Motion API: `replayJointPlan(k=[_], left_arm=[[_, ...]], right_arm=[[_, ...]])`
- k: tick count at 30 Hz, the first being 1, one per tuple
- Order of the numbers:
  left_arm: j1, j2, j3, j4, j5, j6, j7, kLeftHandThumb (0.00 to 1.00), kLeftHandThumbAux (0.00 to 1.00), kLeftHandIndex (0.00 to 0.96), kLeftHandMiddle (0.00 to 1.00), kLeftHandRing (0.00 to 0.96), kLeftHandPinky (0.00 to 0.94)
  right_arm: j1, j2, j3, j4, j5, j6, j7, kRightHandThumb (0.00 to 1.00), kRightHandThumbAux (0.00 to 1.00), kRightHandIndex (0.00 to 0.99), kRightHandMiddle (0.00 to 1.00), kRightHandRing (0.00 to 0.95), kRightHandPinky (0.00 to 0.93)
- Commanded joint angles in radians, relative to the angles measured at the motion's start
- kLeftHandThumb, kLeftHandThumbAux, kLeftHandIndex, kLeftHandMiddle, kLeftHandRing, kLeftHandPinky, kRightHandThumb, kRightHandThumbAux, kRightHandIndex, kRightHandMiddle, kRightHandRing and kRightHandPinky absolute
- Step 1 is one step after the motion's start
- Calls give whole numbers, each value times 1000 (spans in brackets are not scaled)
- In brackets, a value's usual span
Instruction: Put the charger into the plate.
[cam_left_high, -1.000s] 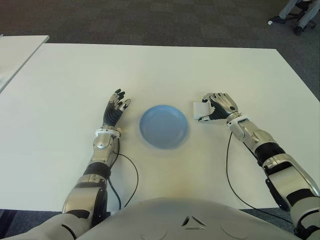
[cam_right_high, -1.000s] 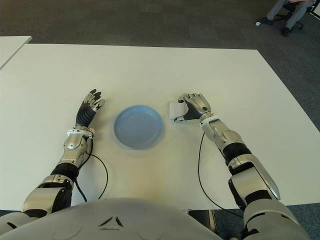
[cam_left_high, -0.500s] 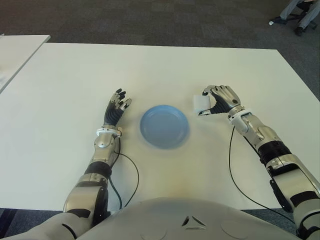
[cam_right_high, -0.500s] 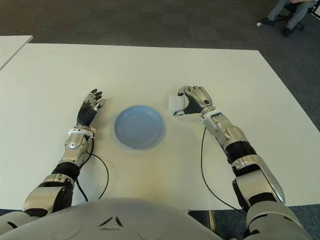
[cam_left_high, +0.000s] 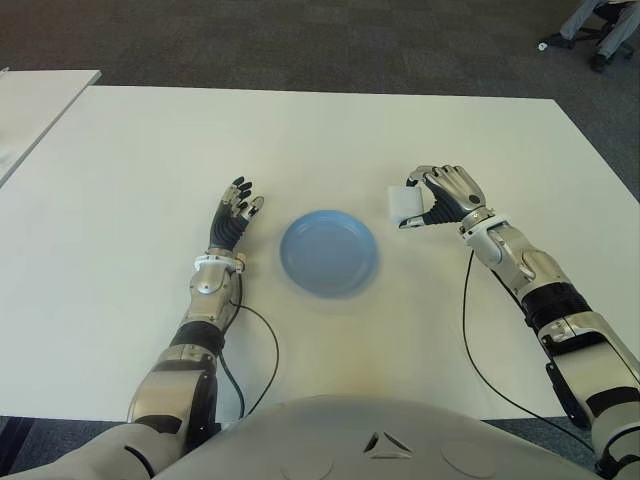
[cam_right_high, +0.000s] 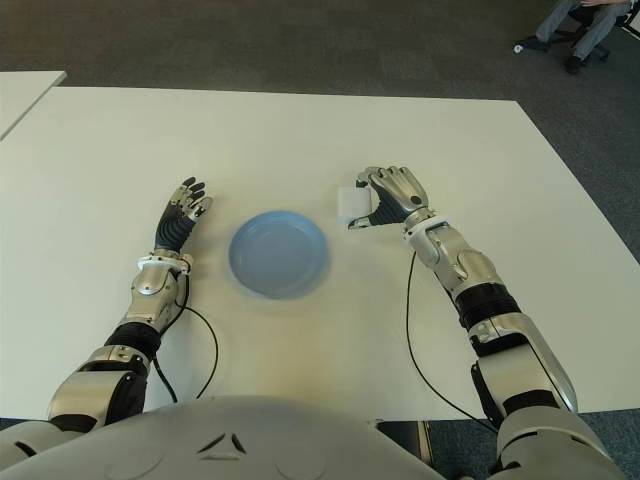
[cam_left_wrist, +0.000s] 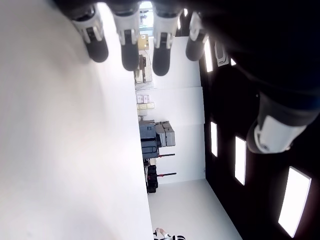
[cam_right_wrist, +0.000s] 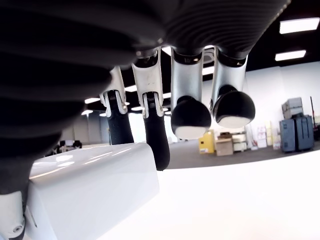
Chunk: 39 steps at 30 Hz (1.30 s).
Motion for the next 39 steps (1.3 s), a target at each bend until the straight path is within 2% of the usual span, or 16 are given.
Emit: replayJointPlan(k=[1, 5, 11, 19, 23, 33, 39], left_arm=[[42, -20, -12, 57, 11, 44, 7, 0, 494, 92, 143, 119, 91], [42, -19, -14, 58, 12, 43, 5, 0, 491, 93, 143, 120, 96], [37, -20, -13, 71, 9, 37, 0, 0, 481, 86, 142, 118, 83], [30, -21, -10, 82, 0, 30, -11, 0, 484, 87, 146, 116, 78], [27, -22, -11, 83, -2, 25, -13, 0, 489, 91, 156, 126, 94], [27, -26, -13, 82, -1, 25, -12, 0, 492, 88, 152, 123, 90], [29, -30, -17, 72, 2, 27, -5, 0, 495, 86, 145, 114, 76]], right_arm=[[19, -14, -4, -36, -23, -6, -23, 739, 708, 441, 882, 885, 881], [24, -18, -14, -69, -27, -6, -28, 738, 708, 441, 882, 886, 881], [25, -19, -66, -219, 4, 21, 45, 739, 708, 441, 885, 884, 875], [61, 31, -93, -347, 27, 65, 109, 741, 708, 441, 885, 884, 873], [80, 82, -76, -405, 37, 101, 164, 741, 708, 441, 882, 880, 869], [101, 169, -44, -424, 76, 121, 277, 741, 708, 441, 877, 871, 861], [118, 194, -23, -444, 62, 133, 313, 738, 709, 441, 874, 867, 862]])
